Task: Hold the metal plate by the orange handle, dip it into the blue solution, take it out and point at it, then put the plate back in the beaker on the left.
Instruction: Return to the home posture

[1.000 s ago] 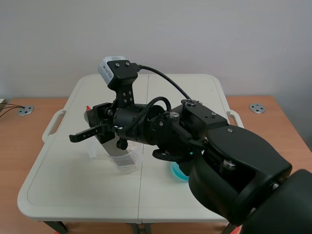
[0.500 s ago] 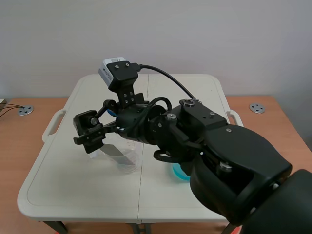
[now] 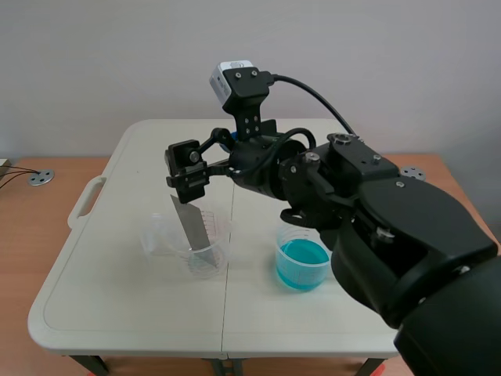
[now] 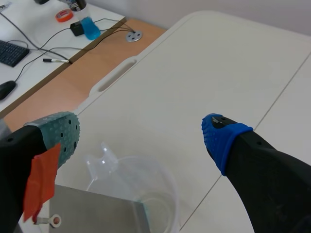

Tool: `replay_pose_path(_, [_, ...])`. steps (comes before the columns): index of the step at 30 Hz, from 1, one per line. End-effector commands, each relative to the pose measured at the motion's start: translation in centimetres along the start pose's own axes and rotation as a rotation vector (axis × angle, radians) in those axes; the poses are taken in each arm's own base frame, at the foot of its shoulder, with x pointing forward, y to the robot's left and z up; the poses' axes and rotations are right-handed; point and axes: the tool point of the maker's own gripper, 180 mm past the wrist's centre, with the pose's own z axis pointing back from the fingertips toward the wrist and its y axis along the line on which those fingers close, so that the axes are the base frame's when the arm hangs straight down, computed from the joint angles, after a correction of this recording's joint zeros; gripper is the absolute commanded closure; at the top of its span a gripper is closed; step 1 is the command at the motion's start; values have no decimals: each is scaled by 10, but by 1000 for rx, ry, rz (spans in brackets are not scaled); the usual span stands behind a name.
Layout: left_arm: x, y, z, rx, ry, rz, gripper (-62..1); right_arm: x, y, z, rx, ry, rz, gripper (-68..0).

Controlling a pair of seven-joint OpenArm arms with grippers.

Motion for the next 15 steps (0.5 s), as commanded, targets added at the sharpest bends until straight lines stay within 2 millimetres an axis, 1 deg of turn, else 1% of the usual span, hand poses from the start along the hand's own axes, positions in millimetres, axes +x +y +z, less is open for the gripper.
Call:
replay_pose_path(1, [16, 0, -6, -4, -36, -17, -32, 22, -7, -2, -6, -51, 30, -515])
replay_pose_path(3, [22, 1, -10, -5, -40, -47, -31, 27, -13, -1, -20, -59, 41, -515])
replay_pose_path(6, [29, 3, -16, -5, -29, -100, -11, 33, -19, 0, -31, -78, 52, -515])
replay_pose_path(7, [29, 4, -17, -3, -20, -105, -19, 34, -20, 0, -33, -79, 57, -514])
replay_pose_path(8, [29, 5, -19, -3, 2, -114, -60, 36, -21, 0, -35, -83, 64, -515])
replay_pose_path(9, [26, 5, -21, -5, 30, -122, -152, 37, -22, 0, -37, -86, 65, -515])
replay_pose_path(10, [26, 5, -22, -4, 41, -124, -285, 39, -22, 0, -38, -94, 66, -515])
replay_pose_path(12, [30, 7, -22, 8, 22, -125, -584, 43, -22, 1, -37, -117, 67, -515])
replay_pose_path(13, [34, 11, -22, 28, 1, -127, -623, 46, -22, 1, -37, -132, 67, -515])
replay_pose_path(15, [44, 18, -22, 69, -46, -152, -623, 51, -22, 2, -36, -158, 67, -515])
